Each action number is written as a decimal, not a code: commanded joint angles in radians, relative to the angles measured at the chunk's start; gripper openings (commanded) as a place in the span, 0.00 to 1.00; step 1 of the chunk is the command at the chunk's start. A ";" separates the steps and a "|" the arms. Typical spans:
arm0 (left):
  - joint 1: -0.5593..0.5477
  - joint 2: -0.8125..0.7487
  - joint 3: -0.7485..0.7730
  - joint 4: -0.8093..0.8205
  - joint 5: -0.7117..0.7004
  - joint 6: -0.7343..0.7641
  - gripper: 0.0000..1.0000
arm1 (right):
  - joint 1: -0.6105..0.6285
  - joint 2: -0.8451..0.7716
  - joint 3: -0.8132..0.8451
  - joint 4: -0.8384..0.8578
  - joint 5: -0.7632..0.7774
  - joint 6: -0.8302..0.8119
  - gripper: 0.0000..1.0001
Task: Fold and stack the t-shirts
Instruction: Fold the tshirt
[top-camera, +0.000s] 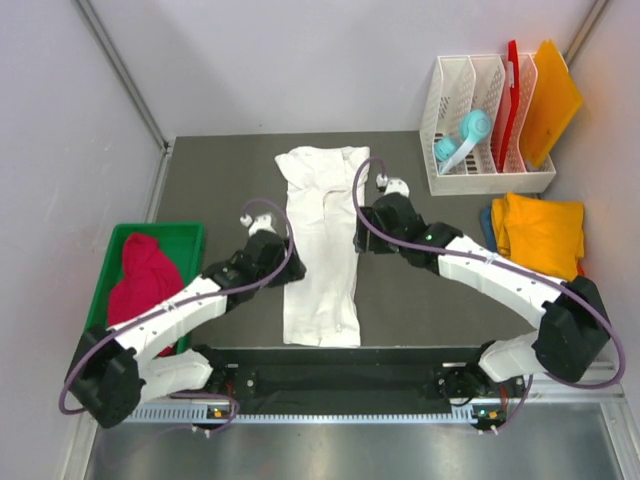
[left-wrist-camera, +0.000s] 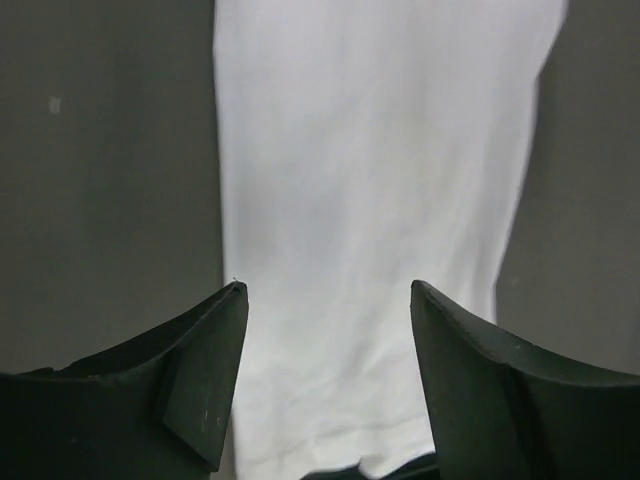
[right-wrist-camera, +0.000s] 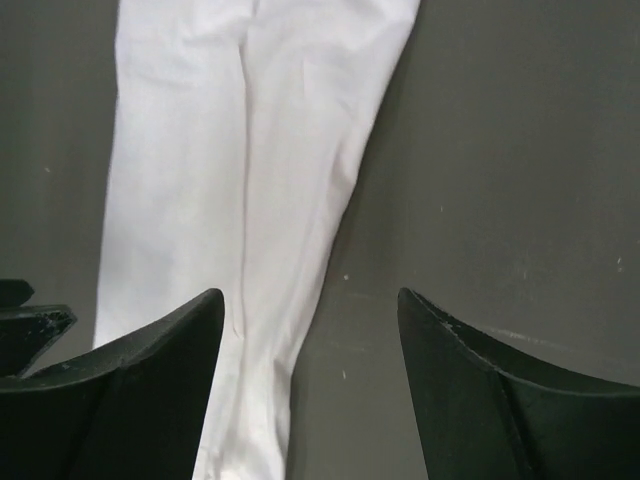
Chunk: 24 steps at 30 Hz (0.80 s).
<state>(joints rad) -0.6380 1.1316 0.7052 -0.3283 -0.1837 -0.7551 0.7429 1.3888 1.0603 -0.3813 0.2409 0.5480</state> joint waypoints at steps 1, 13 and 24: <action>-0.094 -0.157 -0.147 -0.158 -0.103 -0.160 0.70 | 0.078 -0.097 -0.117 -0.004 0.101 0.070 0.70; -0.248 -0.297 -0.279 -0.284 -0.175 -0.343 0.55 | 0.193 -0.143 -0.180 -0.074 0.170 0.161 0.68; -0.450 -0.112 -0.237 -0.270 -0.286 -0.497 0.55 | 0.220 -0.191 -0.238 -0.093 0.187 0.199 0.68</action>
<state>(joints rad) -1.0752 1.0050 0.4442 -0.5964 -0.4183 -1.1870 0.9482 1.2446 0.8272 -0.4774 0.3969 0.7223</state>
